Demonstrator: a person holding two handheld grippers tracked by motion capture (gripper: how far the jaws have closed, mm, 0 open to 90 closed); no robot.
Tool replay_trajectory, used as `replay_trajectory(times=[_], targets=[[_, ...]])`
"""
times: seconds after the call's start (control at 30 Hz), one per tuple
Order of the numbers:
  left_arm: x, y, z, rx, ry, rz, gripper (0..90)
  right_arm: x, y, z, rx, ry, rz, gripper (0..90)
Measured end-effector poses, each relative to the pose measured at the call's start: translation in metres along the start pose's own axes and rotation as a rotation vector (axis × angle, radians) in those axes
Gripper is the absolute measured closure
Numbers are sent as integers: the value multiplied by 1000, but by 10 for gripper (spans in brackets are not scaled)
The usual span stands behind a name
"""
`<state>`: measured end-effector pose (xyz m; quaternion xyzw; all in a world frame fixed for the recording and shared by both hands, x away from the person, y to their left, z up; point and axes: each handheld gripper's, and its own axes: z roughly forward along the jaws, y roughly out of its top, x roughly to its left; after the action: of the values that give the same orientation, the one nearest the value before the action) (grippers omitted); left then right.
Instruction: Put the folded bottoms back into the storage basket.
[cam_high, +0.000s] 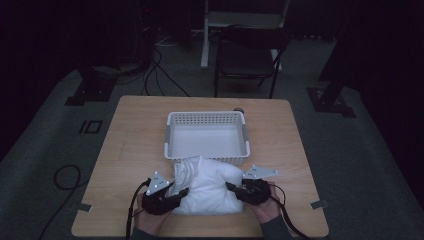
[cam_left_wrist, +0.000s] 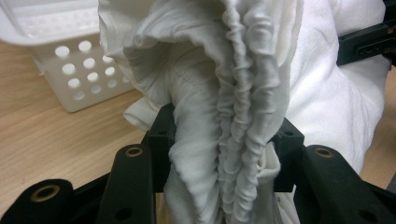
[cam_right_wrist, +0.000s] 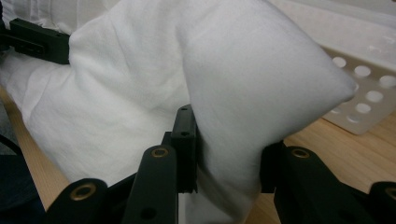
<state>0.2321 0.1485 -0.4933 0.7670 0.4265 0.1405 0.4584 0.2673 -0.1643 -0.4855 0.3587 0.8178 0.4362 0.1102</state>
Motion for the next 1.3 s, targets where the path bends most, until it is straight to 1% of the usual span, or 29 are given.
replay_trajectory(times=[0.1, 0.23, 0.5, 0.67, 0.97, 1.13, 1.3], targets=[[0, 3, -1, -6, -4, -3, 550, 0, 3, -3, -2, -6, -9, 694], [-2, 7, -2, -6, -1, 9, 550, -1, 5, -5, -4, -11, -11, 695], [-7, 19, -6, -29, 9, 35, 551, -2, 12, -13, -23, -25, -4, 695], [-9, 29, -10, -43, 24, 66, 551, -3, 17, -17, -40, -31, -4, 696], [-6, 37, -16, -67, 34, 59, 551, -1, 31, -19, -61, -43, -29, 696], [-4, 42, -19, -81, 41, 62, 551, -1, 39, -19, -74, -50, -44, 696], [-2, 49, -18, -93, 46, 67, 551, -2, 45, -20, -88, -62, -48, 698]])
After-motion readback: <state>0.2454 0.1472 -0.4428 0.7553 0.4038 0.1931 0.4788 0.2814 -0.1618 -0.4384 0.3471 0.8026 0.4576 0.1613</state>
